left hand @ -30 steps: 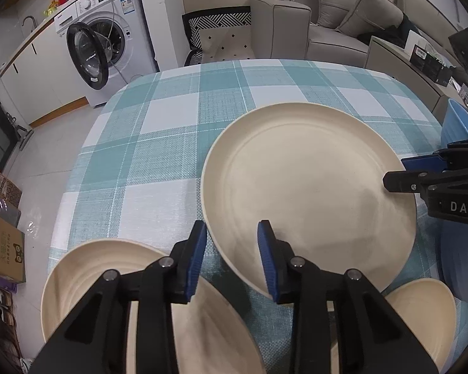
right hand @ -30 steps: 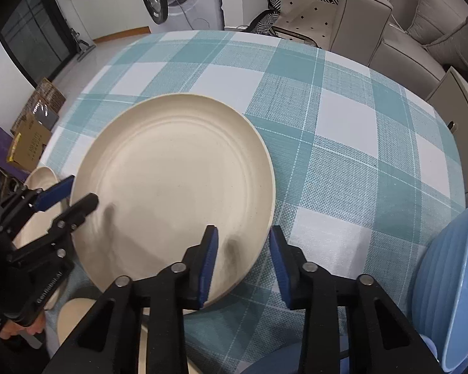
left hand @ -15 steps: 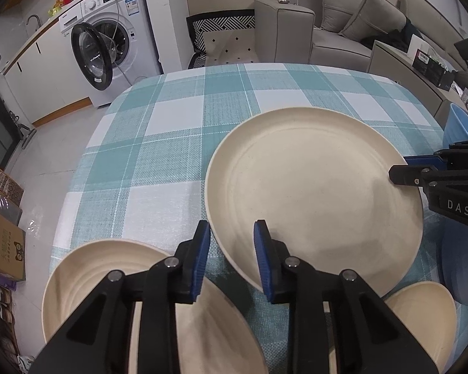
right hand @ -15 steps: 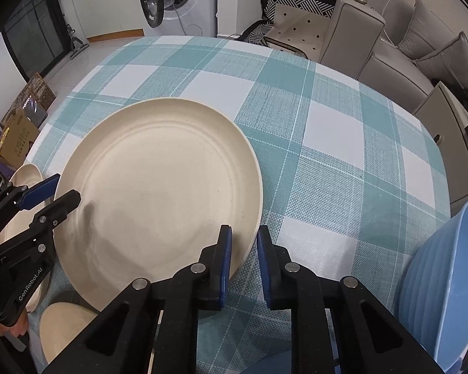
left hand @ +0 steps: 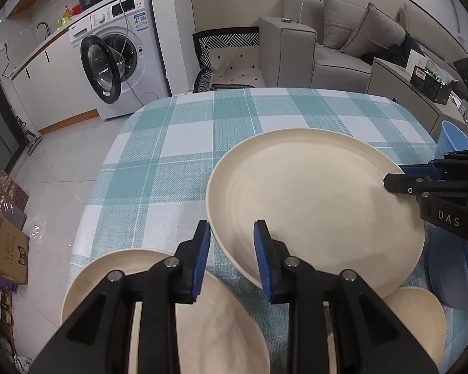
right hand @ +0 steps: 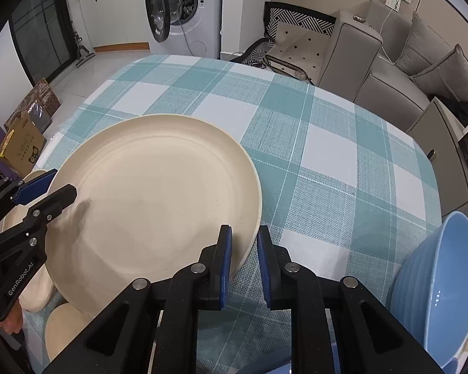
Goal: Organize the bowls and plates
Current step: 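Lift and tilt the cream plate with the right gripper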
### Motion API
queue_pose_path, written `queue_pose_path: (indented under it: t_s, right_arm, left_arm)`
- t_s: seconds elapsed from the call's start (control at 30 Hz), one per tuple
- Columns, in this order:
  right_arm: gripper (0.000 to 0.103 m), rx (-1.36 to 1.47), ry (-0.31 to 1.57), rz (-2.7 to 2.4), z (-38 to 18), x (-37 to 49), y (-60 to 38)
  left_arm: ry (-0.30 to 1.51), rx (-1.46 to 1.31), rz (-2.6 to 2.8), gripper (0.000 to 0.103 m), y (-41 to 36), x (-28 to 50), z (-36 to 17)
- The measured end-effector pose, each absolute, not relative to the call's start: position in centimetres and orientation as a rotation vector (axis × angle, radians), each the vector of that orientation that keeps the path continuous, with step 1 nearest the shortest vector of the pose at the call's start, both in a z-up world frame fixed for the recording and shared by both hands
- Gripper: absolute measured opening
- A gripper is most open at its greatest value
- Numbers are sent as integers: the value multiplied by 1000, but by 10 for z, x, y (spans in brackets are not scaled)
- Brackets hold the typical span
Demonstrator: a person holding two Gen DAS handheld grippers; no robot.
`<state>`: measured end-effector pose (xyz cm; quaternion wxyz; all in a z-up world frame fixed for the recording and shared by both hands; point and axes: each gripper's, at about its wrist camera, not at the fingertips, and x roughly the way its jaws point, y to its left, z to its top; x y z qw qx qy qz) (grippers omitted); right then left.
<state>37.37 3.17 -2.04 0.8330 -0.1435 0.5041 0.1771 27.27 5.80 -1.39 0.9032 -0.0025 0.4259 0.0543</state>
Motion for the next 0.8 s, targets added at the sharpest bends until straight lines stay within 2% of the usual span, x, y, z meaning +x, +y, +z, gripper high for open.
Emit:
queue_pose_path:
  t_s: [0.8]
  right_arm:
    - [17,-229,916,387,30,331,10]
  left_arm:
    - [725,13,115,27,47,226,37]
